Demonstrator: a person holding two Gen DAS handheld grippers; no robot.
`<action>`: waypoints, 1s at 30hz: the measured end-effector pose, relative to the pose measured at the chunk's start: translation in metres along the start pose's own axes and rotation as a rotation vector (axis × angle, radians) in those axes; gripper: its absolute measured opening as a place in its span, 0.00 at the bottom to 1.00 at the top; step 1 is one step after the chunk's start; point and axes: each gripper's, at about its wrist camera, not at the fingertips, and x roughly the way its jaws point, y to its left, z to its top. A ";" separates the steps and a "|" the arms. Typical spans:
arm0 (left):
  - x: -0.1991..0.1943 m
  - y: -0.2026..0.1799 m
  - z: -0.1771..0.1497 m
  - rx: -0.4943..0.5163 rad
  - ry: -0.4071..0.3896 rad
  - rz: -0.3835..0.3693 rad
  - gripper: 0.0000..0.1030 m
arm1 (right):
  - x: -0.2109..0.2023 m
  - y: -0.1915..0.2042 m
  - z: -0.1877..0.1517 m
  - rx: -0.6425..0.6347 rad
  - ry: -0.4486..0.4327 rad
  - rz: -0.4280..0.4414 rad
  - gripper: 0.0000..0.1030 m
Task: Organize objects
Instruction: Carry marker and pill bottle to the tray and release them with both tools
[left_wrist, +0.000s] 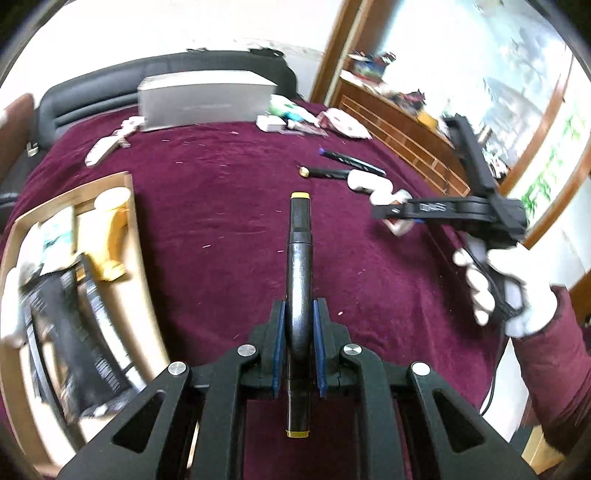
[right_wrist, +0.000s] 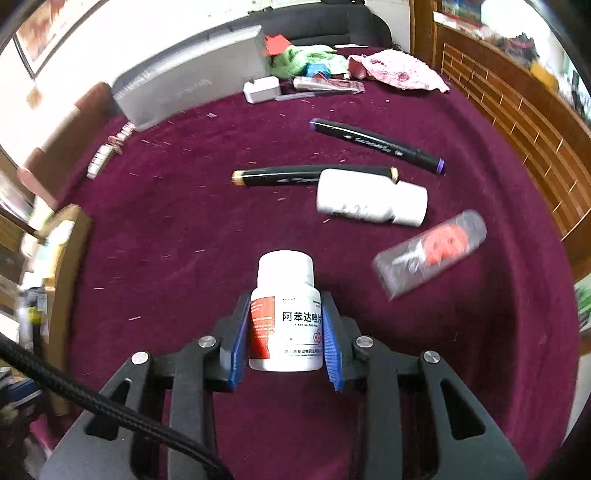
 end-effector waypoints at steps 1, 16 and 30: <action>-0.009 0.005 -0.005 -0.012 -0.016 0.009 0.11 | -0.007 0.006 -0.005 0.006 0.000 0.040 0.31; -0.092 0.134 -0.073 -0.264 -0.105 0.299 0.11 | -0.025 0.205 -0.034 -0.229 0.025 0.375 0.32; -0.057 0.189 -0.080 -0.293 -0.037 0.337 0.11 | 0.052 0.294 -0.057 -0.349 0.141 0.300 0.32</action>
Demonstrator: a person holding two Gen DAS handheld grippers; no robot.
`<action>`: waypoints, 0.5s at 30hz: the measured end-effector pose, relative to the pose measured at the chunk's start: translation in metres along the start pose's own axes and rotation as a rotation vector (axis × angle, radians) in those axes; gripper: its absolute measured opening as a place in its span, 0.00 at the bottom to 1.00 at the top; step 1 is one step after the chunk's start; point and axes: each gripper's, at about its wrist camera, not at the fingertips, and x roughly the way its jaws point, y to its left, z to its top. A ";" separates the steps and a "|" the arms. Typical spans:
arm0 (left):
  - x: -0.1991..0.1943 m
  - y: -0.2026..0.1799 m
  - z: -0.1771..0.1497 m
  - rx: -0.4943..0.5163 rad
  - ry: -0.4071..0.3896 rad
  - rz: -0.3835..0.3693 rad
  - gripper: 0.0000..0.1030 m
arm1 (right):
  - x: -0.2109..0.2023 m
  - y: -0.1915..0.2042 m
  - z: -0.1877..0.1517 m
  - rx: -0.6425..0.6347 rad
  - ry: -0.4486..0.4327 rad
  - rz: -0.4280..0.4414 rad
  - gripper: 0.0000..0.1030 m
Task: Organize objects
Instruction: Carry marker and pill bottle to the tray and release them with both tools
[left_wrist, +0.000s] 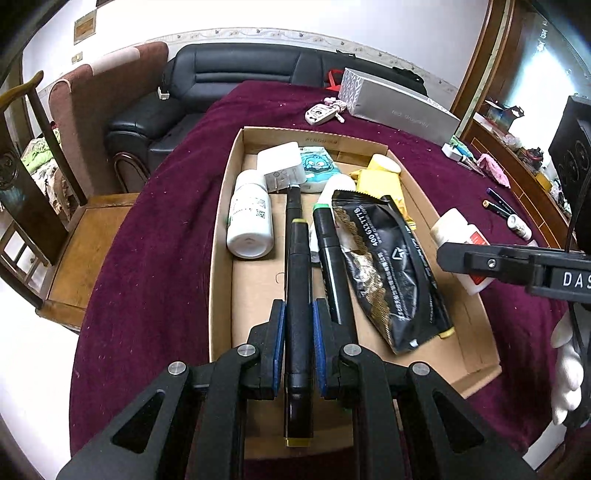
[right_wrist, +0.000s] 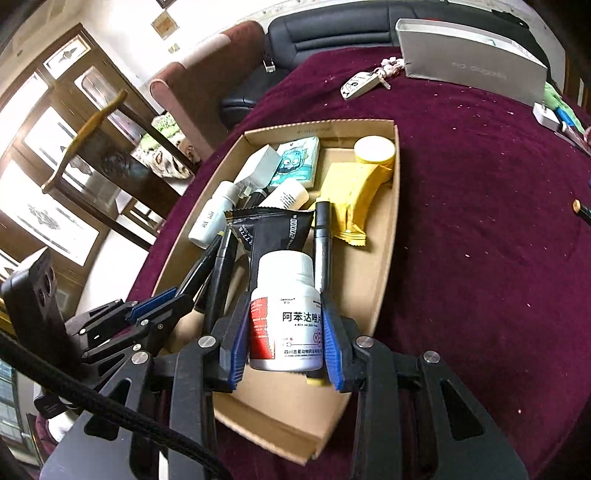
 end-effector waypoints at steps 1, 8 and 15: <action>0.001 0.000 0.000 -0.001 0.000 -0.003 0.11 | 0.003 0.001 0.001 -0.004 0.003 -0.010 0.32; 0.009 0.005 0.000 -0.029 -0.001 -0.017 0.11 | 0.012 0.002 0.010 -0.044 -0.003 -0.148 0.32; 0.007 0.007 0.000 -0.060 -0.013 -0.026 0.12 | 0.025 -0.005 0.013 -0.060 0.007 -0.259 0.32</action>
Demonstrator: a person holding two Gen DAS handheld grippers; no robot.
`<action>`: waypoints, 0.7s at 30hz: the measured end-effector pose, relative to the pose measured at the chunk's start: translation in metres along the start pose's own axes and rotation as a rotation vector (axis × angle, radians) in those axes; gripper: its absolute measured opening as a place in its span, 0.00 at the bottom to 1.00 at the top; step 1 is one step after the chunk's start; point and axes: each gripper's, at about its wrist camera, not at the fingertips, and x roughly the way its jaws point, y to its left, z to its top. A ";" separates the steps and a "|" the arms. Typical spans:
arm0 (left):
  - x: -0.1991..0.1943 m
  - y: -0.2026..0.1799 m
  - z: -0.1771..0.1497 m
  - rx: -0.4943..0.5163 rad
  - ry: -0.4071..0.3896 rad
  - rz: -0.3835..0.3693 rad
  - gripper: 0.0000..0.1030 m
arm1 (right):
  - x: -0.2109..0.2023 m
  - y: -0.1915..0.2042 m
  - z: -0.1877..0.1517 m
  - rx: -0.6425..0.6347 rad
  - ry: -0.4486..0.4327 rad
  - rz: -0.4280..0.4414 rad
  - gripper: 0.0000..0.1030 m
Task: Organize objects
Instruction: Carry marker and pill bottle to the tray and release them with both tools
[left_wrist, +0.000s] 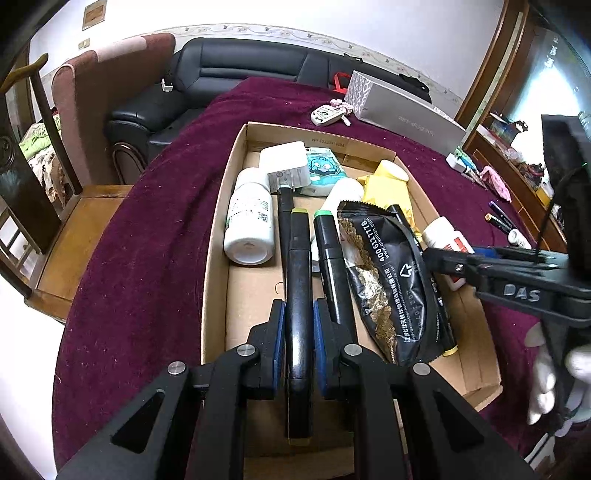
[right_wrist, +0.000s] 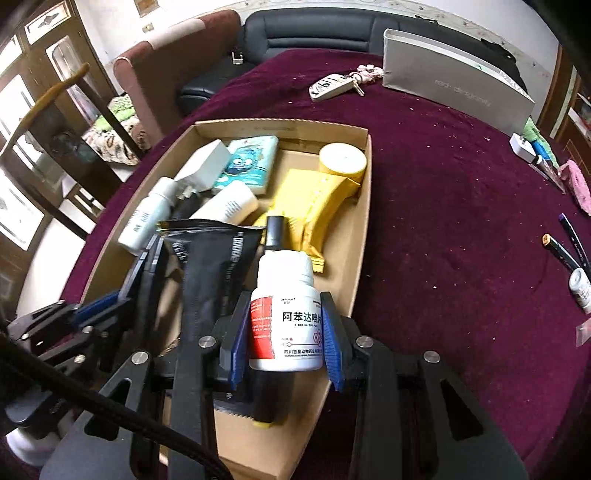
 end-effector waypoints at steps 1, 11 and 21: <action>-0.002 0.001 0.000 -0.006 -0.006 -0.001 0.13 | 0.001 -0.001 0.000 0.002 -0.001 -0.009 0.32; -0.031 -0.005 0.004 -0.029 -0.088 -0.040 0.49 | 0.002 -0.001 0.002 0.024 -0.030 -0.003 0.39; -0.074 -0.016 0.012 -0.115 -0.230 -0.216 0.88 | -0.052 0.004 -0.010 -0.058 -0.186 -0.082 0.50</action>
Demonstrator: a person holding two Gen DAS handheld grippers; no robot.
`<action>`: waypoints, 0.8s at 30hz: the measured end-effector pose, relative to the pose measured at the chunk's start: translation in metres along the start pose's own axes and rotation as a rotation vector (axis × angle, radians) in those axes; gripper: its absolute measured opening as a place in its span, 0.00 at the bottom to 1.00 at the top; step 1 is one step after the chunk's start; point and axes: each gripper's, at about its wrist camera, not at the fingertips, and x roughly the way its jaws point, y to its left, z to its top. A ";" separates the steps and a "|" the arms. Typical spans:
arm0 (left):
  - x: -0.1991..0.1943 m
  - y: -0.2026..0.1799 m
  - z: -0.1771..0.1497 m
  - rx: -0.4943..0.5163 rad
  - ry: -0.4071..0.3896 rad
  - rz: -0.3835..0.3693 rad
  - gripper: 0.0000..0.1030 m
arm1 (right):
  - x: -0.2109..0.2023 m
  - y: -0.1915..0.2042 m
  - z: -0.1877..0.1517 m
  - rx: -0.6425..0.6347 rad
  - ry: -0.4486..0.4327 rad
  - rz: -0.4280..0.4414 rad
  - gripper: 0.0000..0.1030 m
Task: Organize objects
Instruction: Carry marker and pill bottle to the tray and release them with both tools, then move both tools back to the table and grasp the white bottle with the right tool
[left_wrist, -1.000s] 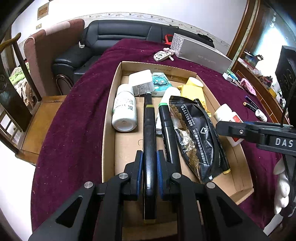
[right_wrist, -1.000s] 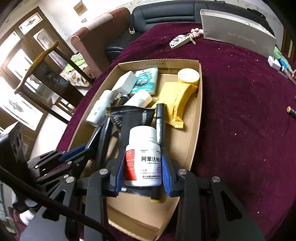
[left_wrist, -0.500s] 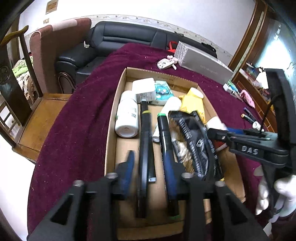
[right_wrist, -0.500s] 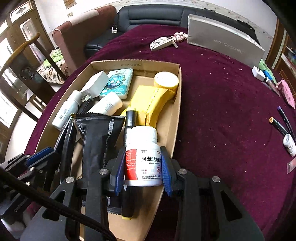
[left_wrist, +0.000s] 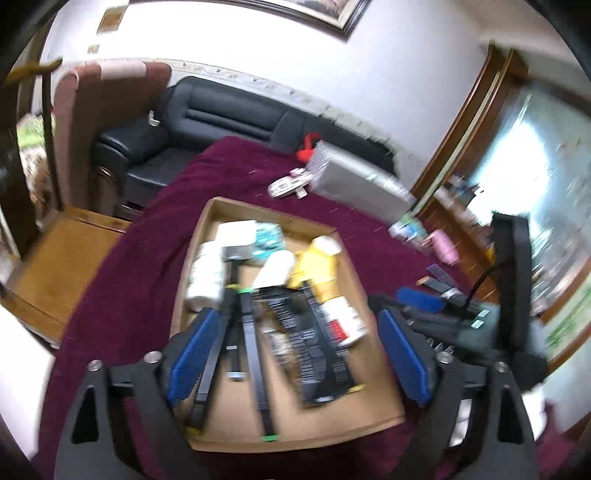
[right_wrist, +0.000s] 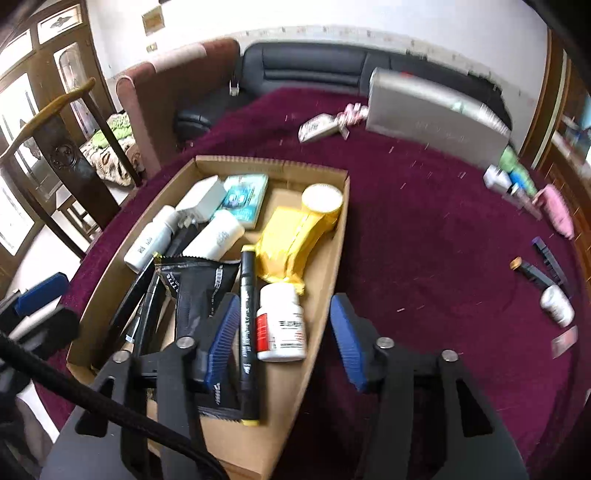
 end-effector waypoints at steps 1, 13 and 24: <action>-0.002 -0.002 0.002 -0.020 -0.008 -0.024 0.90 | -0.006 0.000 -0.001 -0.010 -0.016 -0.017 0.50; 0.012 -0.078 -0.001 -0.002 0.102 -0.149 0.99 | -0.078 -0.046 -0.017 -0.052 -0.201 -0.200 0.60; 0.050 -0.145 -0.014 0.087 0.221 -0.073 0.98 | -0.101 -0.170 -0.046 0.104 -0.180 -0.285 0.60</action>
